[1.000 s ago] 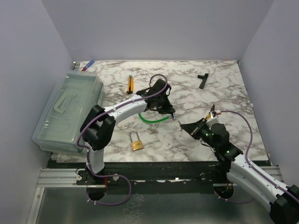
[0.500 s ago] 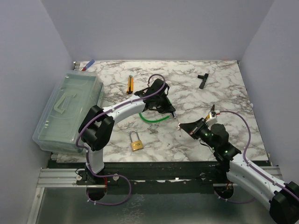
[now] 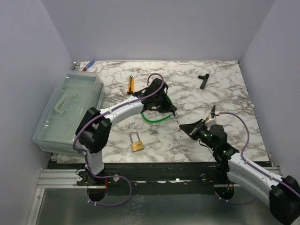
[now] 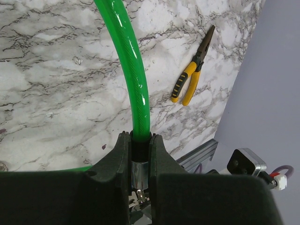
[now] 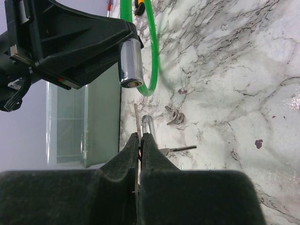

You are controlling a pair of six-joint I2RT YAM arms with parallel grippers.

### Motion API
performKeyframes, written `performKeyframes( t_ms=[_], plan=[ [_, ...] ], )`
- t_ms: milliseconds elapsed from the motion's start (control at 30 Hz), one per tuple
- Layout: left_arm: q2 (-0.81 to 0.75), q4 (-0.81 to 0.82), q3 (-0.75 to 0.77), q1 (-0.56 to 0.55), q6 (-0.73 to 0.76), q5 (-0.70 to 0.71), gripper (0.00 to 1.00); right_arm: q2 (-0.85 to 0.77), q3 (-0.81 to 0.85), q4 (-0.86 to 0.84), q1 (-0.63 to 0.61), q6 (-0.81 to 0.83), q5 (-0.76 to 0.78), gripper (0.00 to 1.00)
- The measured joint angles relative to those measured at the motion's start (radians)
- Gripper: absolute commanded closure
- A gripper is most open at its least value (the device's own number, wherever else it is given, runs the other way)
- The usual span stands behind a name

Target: Unlock with the key

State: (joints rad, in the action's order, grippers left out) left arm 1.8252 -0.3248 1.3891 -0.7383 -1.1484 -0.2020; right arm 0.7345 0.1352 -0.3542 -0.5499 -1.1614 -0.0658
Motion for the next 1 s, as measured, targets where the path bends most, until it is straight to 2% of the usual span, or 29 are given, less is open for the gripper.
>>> performKeyframes(
  t_ms=[1000],
  plan=[
    [-0.026,0.040,-0.040,0.006,-0.023,-0.034,1.00,0.084,0.011,-0.089,0.000,-0.016,0.025,1.00]
  ],
)
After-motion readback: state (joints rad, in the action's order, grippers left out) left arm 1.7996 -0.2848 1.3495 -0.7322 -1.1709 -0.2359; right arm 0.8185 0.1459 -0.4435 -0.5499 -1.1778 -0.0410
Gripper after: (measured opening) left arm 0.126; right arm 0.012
